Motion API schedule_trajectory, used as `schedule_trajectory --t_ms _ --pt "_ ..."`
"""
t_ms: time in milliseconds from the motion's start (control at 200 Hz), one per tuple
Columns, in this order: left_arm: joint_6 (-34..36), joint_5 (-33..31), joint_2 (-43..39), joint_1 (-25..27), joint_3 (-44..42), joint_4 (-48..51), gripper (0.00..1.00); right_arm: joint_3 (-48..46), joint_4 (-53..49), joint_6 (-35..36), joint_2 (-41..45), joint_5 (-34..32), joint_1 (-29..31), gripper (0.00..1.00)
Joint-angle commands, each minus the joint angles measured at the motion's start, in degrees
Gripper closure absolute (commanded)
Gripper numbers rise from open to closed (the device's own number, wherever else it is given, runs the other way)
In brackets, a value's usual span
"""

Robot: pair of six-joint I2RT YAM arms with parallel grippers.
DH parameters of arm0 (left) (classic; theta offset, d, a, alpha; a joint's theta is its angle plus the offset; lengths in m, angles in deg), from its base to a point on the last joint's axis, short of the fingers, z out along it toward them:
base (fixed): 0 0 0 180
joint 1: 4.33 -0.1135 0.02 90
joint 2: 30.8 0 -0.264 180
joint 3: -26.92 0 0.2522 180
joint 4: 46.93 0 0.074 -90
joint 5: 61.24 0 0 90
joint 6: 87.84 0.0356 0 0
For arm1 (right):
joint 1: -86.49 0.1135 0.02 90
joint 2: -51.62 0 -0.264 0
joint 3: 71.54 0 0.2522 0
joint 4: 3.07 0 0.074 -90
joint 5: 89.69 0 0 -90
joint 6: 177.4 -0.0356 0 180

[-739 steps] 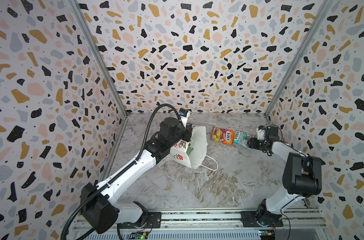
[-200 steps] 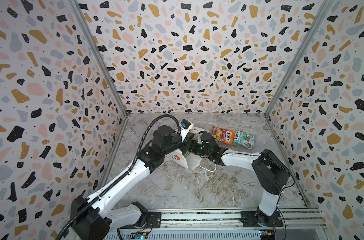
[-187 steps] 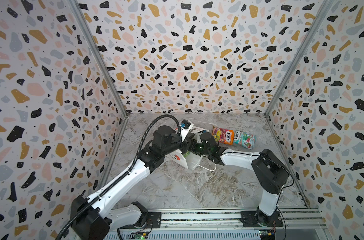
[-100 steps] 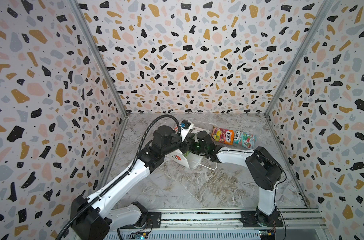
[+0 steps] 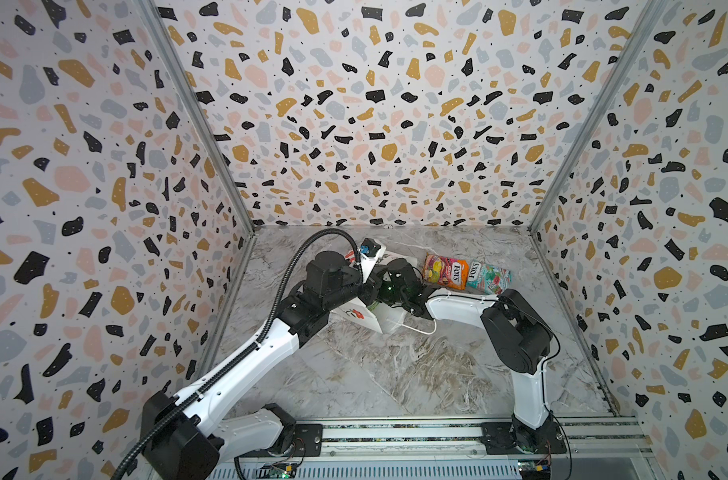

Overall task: Take the snacks out of the paper bag
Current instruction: 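Lower the right gripper into the bag onto the green Spring Tea packet, then grasp the green Spring Tea packet with the right gripper and lift it out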

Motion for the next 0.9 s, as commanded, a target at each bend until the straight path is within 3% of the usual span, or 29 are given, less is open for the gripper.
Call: schedule_trajectory --t_ms 0,345,891 --pt "-1.0 -3.7 -1.8 0.3 -0.2 -3.9 1.0 -2.1 1.3 2.5 4.3 -1.6 -0.2 1.0" --pt "-3.1 -15.7 -1.5 0.3 0.0 -3.8 1.0 -6.1 -2.2 8.7 11.3 -2.6 0.0 1.0" --pt "-3.4 -17.6 -1.0 0.3 0.1 -3.3 1.0 -5.9 -11.2 16.3 17.6 -1.3 0.3 1.0"
